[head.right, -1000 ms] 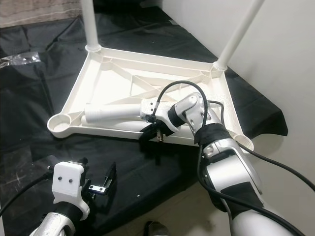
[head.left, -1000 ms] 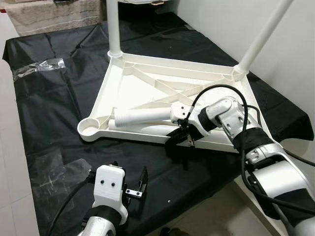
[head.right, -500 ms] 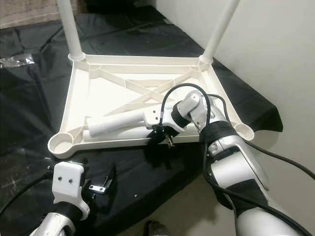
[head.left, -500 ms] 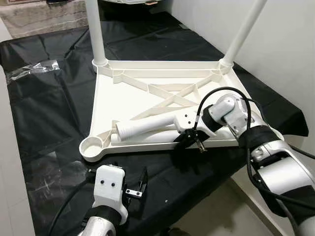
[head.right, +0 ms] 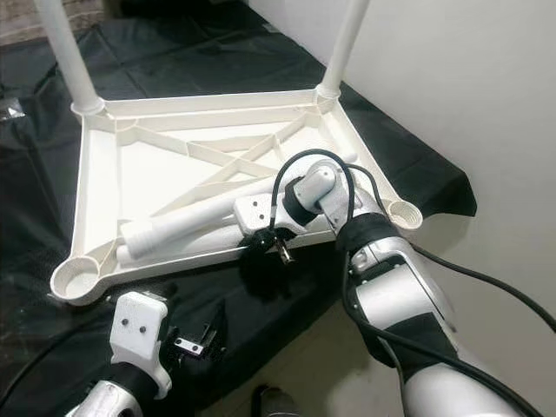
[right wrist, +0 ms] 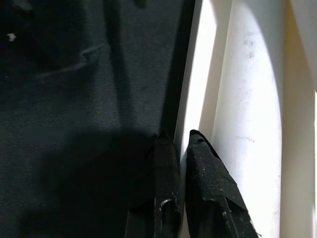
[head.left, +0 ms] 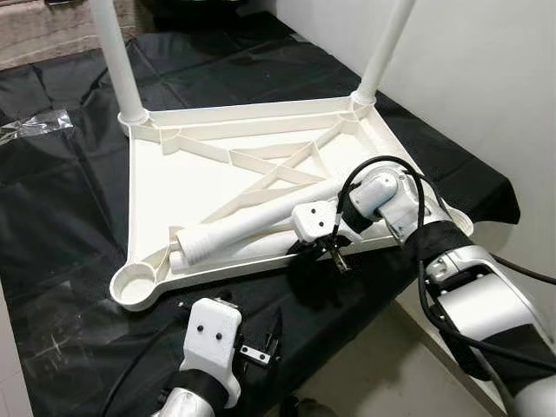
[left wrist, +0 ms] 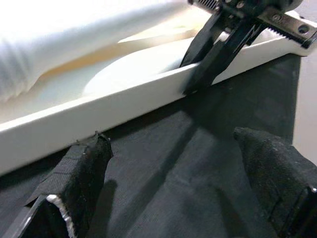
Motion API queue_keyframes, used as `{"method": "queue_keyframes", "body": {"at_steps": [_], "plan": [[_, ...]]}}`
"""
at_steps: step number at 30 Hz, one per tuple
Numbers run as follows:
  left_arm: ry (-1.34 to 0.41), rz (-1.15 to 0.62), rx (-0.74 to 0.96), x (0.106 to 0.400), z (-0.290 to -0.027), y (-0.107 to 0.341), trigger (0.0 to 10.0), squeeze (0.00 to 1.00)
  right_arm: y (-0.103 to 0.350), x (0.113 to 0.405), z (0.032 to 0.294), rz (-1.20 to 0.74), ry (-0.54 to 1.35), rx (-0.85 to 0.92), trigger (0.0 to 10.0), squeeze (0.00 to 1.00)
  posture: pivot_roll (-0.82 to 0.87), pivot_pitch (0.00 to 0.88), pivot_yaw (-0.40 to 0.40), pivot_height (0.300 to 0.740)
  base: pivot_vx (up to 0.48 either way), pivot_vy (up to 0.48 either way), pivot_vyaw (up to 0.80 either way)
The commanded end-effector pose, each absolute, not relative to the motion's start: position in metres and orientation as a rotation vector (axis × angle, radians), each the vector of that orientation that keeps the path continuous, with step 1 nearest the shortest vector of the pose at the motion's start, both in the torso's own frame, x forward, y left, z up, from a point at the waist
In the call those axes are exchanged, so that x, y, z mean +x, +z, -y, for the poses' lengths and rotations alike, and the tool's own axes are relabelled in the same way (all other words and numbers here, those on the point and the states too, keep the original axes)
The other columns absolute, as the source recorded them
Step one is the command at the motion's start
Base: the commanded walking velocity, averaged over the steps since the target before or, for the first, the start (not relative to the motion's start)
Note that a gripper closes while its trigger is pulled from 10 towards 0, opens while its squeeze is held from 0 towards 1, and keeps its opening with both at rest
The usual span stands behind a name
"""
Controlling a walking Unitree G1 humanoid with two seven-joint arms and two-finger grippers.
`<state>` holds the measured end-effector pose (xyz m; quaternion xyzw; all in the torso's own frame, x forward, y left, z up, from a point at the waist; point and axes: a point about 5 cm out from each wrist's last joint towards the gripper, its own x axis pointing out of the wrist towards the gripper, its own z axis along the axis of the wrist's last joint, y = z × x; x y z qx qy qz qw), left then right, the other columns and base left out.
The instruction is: Building children table
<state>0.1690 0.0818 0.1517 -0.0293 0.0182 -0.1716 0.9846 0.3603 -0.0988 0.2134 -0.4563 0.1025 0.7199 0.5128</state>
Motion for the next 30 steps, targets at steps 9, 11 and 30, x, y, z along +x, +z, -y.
{"method": "queue_keyframes", "body": {"at_steps": [9,11,30], "plan": [[-0.369,-0.032,-0.056,0.165,-0.076,0.152,10.0,0.0,0.216,0.346,0.067,-0.014,1.924,-1.152,0.0,0.0,-0.01,0.201,-0.11,0.74,0.0,0.0,0.0],[-0.37,-0.03,-0.055,0.165,-0.076,0.152,10.0,0.0,0.219,0.345,0.063,0.03,1.931,-1.143,0.0,0.0,-0.01,0.201,-0.11,0.74,0.0,0.0,0.0],[-0.372,-0.038,-0.05,0.166,-0.073,0.149,10.0,0.0,0.231,0.337,0.043,0.248,1.974,-1.201,0.0,0.0,-0.01,0.185,-0.111,0.74,0.0,0.0,0.0]]}}
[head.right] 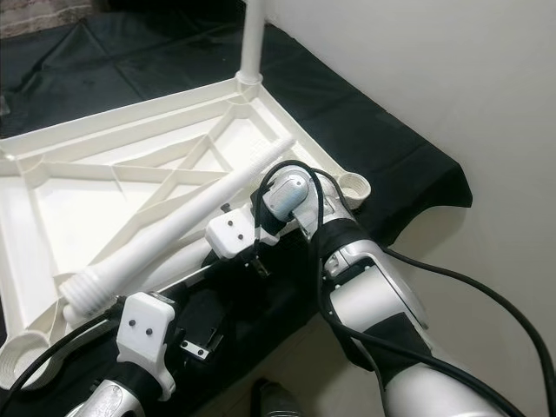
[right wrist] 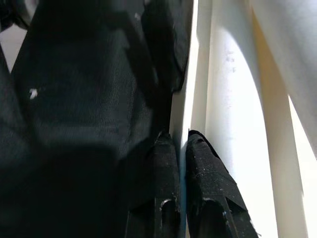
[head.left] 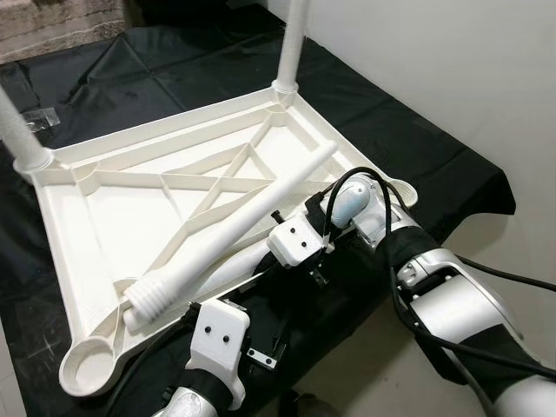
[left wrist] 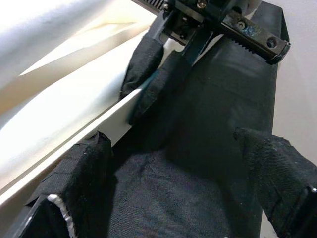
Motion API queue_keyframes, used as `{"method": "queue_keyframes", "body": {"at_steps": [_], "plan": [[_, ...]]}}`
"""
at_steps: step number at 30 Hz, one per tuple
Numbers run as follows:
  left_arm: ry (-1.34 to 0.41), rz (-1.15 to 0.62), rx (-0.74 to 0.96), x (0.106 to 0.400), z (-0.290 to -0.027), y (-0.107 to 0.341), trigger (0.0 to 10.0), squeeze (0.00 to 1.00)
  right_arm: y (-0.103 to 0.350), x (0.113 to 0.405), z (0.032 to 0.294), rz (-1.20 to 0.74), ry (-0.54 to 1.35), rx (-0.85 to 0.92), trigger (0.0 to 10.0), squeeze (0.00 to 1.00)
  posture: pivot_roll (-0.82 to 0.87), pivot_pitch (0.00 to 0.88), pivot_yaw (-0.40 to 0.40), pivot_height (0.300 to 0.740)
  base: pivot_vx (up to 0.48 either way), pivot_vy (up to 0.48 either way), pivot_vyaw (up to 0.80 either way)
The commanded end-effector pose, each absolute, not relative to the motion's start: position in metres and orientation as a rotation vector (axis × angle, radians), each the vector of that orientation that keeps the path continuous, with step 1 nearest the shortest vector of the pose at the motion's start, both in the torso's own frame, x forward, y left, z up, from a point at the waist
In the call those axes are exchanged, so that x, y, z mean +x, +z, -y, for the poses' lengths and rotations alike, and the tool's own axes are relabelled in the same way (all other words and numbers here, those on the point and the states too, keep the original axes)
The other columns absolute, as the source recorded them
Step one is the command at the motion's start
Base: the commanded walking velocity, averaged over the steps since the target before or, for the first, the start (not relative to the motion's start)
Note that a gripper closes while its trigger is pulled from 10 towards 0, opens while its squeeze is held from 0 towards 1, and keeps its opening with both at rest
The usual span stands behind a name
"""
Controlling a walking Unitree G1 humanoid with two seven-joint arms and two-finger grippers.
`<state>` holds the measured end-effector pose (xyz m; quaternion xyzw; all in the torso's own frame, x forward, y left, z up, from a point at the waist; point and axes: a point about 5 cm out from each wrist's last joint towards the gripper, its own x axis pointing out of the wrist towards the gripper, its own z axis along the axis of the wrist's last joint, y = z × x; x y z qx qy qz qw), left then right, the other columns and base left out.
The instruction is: Building children table
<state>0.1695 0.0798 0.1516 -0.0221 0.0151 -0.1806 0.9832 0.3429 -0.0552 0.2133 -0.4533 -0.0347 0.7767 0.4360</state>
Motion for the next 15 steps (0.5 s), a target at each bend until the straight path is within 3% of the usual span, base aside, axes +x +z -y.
{"method": "queue_keyframes", "body": {"at_steps": [1,4,5,12,13,15], "plan": [[-0.372,-0.039,-0.051,0.1659,-0.0732,0.1491,10.0,0.0,0.2315,0.337,0.0414,0.261,1.975,-1.19,0.0,0.0,-0.01,0.185,-0.111,0.74,0.0,0.0,0.0],[-0.371,-0.042,-0.052,0.1663,-0.0729,0.1482,10.0,0.0,0.2321,0.3376,0.0411,0.259,1.974,-1.212,0.0,0.0,-0.01,0.185,-0.111,0.74,0.0,0.0,0.0],[-0.37,-0.042,-0.052,0.1665,-0.0728,0.1481,10.0,0.0,0.2314,0.3383,0.0427,0.248,1.971,-1.223,10.0,0.0,-0.01,0.185,-0.111,0.74,0.0,0.0,0.0],[-0.367,-0.045,-0.051,0.1662,-0.0731,0.147,10.0,0.0,0.2291,0.3403,0.0471,0.221,1.955,-1.238,10.0,0.0,-0.01,0.181,-0.112,0.74,0.0,0.0,0.0],[-0.367,-0.045,-0.051,0.1662,-0.073,0.147,10.0,0.0,0.2291,0.3411,0.0476,0.222,1.941,-1.238,10.0,1.0,-0.01,0.184,-0.114,0.74,0.0,0.0,0.0],[-0.367,-0.045,-0.05,0.1664,-0.073,0.1469,10.0,0.0,0.2288,0.3418,0.0491,0.217,1.935,-1.238,10.0,1.0,-0.01,0.184,-0.114,0.74,0.0,0.0,0.0]]}}
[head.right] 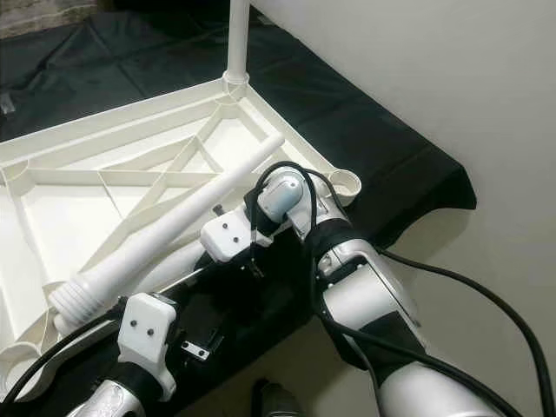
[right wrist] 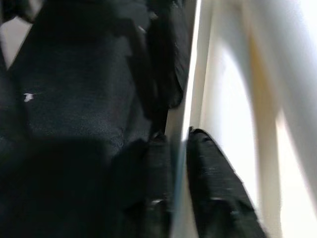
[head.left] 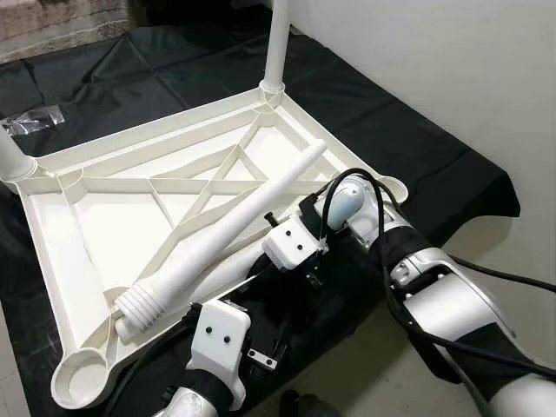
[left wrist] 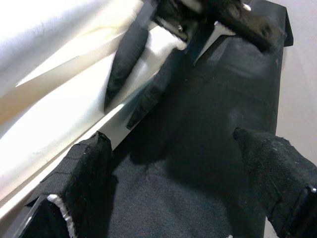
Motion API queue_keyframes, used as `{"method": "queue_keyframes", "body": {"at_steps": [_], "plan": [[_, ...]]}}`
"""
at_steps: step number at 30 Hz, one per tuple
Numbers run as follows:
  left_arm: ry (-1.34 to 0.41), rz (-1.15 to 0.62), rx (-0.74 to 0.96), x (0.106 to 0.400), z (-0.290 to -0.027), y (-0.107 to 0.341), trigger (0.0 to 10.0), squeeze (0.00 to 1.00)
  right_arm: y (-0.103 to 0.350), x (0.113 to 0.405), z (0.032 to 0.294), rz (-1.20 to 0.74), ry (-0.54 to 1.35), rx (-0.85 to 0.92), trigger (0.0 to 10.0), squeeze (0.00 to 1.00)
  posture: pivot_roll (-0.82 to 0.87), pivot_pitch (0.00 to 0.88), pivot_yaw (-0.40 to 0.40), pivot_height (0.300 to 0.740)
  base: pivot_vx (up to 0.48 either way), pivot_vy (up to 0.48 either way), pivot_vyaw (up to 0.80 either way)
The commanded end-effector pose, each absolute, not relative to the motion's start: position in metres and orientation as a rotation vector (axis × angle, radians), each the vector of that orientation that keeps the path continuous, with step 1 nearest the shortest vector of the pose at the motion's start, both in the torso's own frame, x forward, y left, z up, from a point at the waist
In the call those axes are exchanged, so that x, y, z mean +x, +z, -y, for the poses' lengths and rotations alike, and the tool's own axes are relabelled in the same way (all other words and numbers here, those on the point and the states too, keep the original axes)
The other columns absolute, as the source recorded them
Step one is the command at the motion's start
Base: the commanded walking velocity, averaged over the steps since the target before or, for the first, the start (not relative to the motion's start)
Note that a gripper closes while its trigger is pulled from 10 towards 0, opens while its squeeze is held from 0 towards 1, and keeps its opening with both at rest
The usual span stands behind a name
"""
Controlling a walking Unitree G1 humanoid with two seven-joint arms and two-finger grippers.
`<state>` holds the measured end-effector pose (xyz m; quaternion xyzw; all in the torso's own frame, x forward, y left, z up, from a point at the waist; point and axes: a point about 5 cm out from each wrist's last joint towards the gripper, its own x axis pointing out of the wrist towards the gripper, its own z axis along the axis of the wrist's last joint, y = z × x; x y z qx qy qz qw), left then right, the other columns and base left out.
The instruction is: Building children table
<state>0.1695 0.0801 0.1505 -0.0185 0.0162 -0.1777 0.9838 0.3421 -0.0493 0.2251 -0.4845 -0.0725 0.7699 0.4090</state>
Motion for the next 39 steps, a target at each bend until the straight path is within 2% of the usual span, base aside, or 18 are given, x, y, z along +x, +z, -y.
{"method": "queue_keyframes", "body": {"at_steps": [1,9,10,16,19,25,27,28,29,30,31,37,39], "plan": [[-0.368,-0.045,-0.049,0.166,-0.073,0.147,10.0,0.0,0.229,0.342,0.049,0.227,1.924,-1.233,10.0,1.0,-0.01,0.184,-0.114,0.74,0.0,0.0,0.0],[-0.365,-0.049,-0.047,0.167,-0.075,0.146,10.0,0.0,0.234,0.346,0.054,0.226,1.875,-1.232,10.0,1.0,-0.01,0.188,-0.108,0.74,0.0,0.0,0.0],[-0.366,-0.05,-0.046,0.167,-0.075,0.145,10.0,0.0,0.236,0.347,0.058,0.209,1.884,-1.234,10.0,0.0,-0.01,0.184,-0.106,0.74,0.0,0.0,0.0],[-0.368,-0.049,-0.039,0.169,-0.077,0.145,10.0,0.0,0.244,0.352,0.074,0.116,1.874,-1.264,10.0,0.0,-0.01,0.179,-0.102,0.74,0.0,0.0,0.0],[-0.368,-0.048,-0.032,0.17,-0.078,0.144,10.0,0.0,0.253,0.357,0.093,0.025,1.832,-1.295,10.0,0.0,-0.01,0.173,-0.1,0.74,0.0,0.0,0.0],[-0.369,-0.045,-0.026,0.171,-0.08,0.143,10.0,0.0,0.278,0.362,0.105,0.053,1.741,-1.16,10.0,0.0,-0.01,0.166,-0.098,0.74,0.0,0.0,0.0],[-0.368,-0.042,-0.024,0.172,-0.08,0.144,10.0,0.0,0.295,0.363,0.107,0.109,1.703,-1.014,10.0,0.0,-0.01,0.164,-0.097,0.74,0.0,0.0,0.0],[-0.366,-0.037,-0.02,0.173,-0.081,0.144,10.0,0.0,0.315,0.364,0.108,0.184,1.675,-0.785,10.0,0.0,-0.01,0.159,-0.099,0.74,0.0,0.0,0.0],[-0.366,-0.037,-0.02,0.173,-0.081,0.144,10.0,0.0,0.315,0.364,0.108,0.184,1.675,-0.785,10.0,0.0,-0.01,0.159,-0.099,0.74,0.0,0.0,0.0],[-0.363,-0.033,-0.019,0.174,-0.082,0.144,10.0,0.0,0.324,0.365,0.109,0.222,1.66,-0.65,10.0,0.0,-0.01,0.158,-0.097,0.74,0.0,0.0,0.0],[-0.363,-0.033,-0.019,0.174,-0.082,0.144,10.0,0.0,0.324,0.365,0.109,0.222,1.66,-0.65,10.0,0.0,-0.01,0.158,-0.097,0.74,0.0,0.0,0.0],[-0.307,0.036,-0.035,0.18,-0.088,0.155,10.0,0.0,0.343,0.373,0.122,0.384,1.563,-0.101,10.0,0.0,-0.01,0.142,-0.091,0.74,0.0,0.0,0.0],[-0.299,0.051,-0.032,0.182,-0.088,0.158,10.0,0.0,0.344,0.376,0.122,0.417,1.497,-0.032,10.0,0.0,-0.01,0.142,-0.091,0.74,0.0,0.0,0.0]]}}
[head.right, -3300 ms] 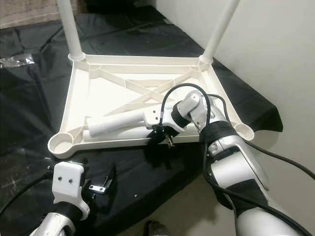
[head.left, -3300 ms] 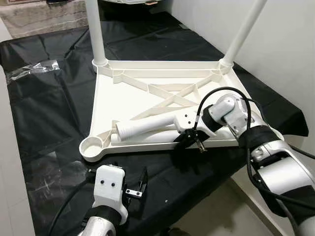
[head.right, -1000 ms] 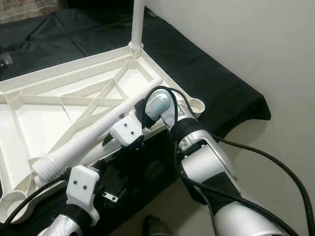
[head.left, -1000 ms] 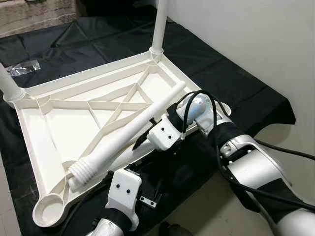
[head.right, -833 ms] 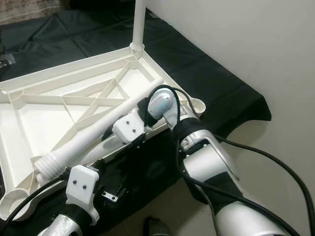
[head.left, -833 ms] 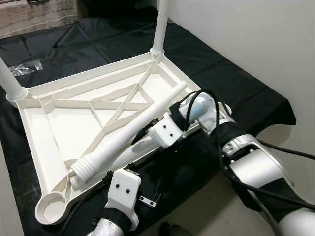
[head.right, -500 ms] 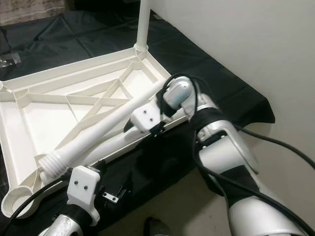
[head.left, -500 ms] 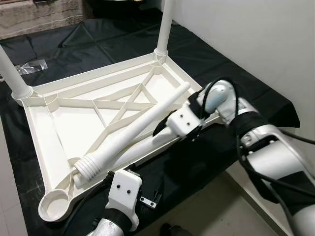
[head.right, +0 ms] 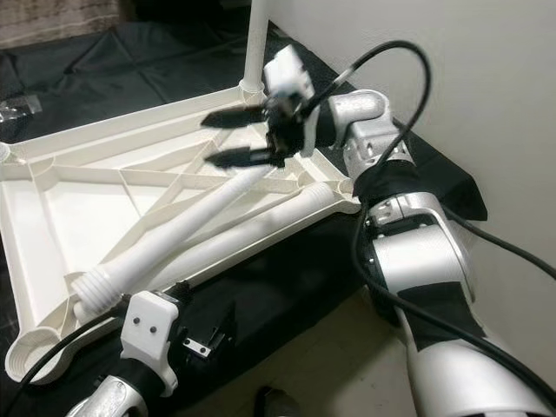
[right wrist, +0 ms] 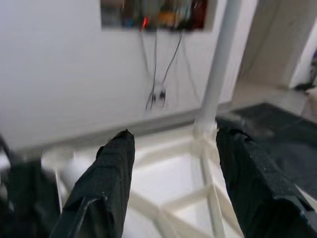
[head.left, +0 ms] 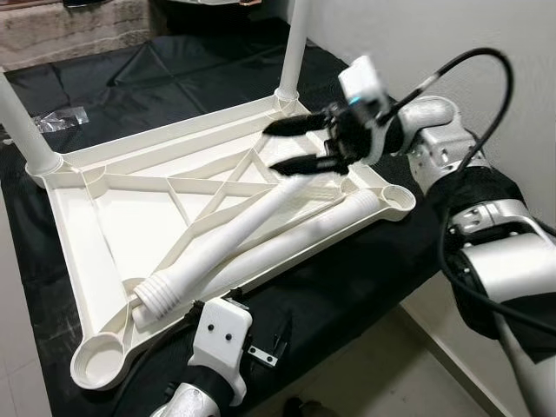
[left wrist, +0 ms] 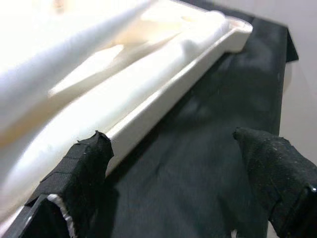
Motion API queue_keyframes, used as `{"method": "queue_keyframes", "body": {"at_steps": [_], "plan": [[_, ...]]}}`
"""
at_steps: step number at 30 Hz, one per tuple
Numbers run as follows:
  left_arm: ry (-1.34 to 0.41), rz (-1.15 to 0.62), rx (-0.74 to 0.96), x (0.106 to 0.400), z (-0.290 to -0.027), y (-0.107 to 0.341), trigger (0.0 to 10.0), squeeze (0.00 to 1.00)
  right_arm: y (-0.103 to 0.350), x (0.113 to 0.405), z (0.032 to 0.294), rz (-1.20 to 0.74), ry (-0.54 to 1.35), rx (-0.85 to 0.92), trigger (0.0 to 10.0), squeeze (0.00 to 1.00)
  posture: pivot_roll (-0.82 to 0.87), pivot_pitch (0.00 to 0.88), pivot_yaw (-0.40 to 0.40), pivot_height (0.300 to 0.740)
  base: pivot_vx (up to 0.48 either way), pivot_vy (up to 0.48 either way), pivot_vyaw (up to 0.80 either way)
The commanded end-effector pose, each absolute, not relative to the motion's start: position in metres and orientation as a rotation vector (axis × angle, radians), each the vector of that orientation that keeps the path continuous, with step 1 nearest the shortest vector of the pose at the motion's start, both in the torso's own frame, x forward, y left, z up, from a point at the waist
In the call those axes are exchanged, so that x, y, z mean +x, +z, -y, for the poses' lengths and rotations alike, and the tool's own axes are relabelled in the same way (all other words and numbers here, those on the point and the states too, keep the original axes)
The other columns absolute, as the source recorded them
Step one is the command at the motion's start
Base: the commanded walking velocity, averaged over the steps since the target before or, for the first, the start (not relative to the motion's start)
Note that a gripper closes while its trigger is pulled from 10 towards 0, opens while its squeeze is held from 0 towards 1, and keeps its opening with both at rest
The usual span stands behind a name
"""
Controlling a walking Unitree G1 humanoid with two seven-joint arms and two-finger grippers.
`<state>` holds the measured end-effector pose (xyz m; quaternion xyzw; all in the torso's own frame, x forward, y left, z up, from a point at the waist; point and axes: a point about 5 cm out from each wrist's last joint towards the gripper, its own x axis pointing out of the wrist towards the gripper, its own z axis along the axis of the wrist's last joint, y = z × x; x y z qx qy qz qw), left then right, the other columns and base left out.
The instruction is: Building children table
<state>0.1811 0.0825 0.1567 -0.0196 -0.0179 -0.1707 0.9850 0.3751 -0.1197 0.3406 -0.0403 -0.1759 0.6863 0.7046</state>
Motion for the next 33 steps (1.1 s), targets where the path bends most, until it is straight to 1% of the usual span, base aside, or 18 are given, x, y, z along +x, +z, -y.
{"method": "queue_keyframes", "body": {"at_steps": [1,2,3,4,5,6,7,8,9,11,13,14,21,23,33], "plan": [[-0.294,0.064,-0.027,0.183,-0.089,0.162,10.0,0.0,0.343,0.38,0.123,0.426,1.422,0.033,10.0,0.0,0.0,0.138,-0.093,0.74,0.0,0.0,0.0],[-0.294,0.064,-0.027,0.183,-0.089,0.162,10.0,0.0,0.343,0.38,0.123,0.426,1.422,0.033,10.0,0.0,0.0,0.138,-0.093,0.74,0.0,0.0,0.0],[-0.289,0.076,-0.021,0.184,-0.09,0.164,10.0,0.0,0.342,0.383,0.123,0.439,1.354,0.075,10.0,0.0,0.0,0.136,-0.094,0.74,0.0,0.0,0.0],[-0.27,0.116,-0.009,0.187,-0.092,0.174,10.0,0.0,0.331,0.388,0.117,0.403,1.214,0.154,10.0,0.0,0.0,0.131,-0.09,0.74,0.0,0.0,0.0],[-0.27,0.116,-0.009,0.187,-0.092,0.174,10.0,0.0,0.331,0.388,0.117,0.403,1.214,0.154,10.0,0.0,0.0,0.131,-0.09,0.74,0.0,0.0,0.0],[-0.246,0.154,-0.004,0.189,-0.094,0.182,10.0,0.0,0.313,0.391,0.109,0.363,1.093,0.187,10.0,0.0,0.0,0.128,-0.088,0.74,0.0,0.0,0.0],[-0.246,0.154,-0.004,0.189,-0.094,0.182,10.0,0.0,0.313,0.391,0.109,0.363,1.093,0.187,10.0,0.0,0.0,0.128,-0.088,0.74,0.0,0.0,0.0],[-0.221,0.181,0.0,0.19,-0.096,0.188,10.0,0.0,0.301,0.39,0.105,0.363,1.006,0.143,10.0,0.0,0.0,0.126,-0.09,0.74,0.0,0.0,0.0],[-0.202,0.203,0.0,0.191,-0.098,0.193,10.0,0.0,0.293,0.39,0.104,0.359,0.946,0.147,10.0,0.0,0.0,0.123,-0.088,0.74,0.0,0.0,0.0],[-0.202,0.203,0.0,0.191,-0.098,0.193,10.0,0.0,0.293,0.39,0.104,0.359,0.946,0.147,10.0,0.0,0.0,0.123,-0.088,0.74,0.0,0.0,0.0],[-0.165,0.238,0.004,0.193,-0.101,0.2,10.0,0.0,0.281,0.388,0.104,0.361,0.858,0.142,10.0,0.0,0.0,0.12,-0.09,0.74,0.0,0.0,0.0],[-0.165,0.238,0.004,0.193,-0.101,0.2,10.0,0.0,0.281,0.388,0.104,0.361,0.858,0.142,10.0,0.0,0.0,0.12,-0.09,0.74,0.0,0.0,0.0],[-0.052,0.299,0.05,0.196,-0.114,0.213,10.0,0.0,0.267,0.369,0.105,0.477,0.737,0.153,10.0,0.0,0.0,0.108,-0.088,0.74,0.0,0.0,0.0],[-0.025,0.3,0.061,0.196,-0.118,0.214,10.0,0.0,0.265,0.364,0.105,0.481,0.684,0.163,10.0,0.0,0.01,0.103,-0.091,0.74,0.0,0.0,0.69],[0.018,0.273,0.085,0.198,-0.125,0.213,10.0,0.0,0.265,0.358,0.095,0.456,0.627,0.157,10.0,0.0,0.01,0.083,-0.089,0.74,0.0,0.0,0.78]]}}
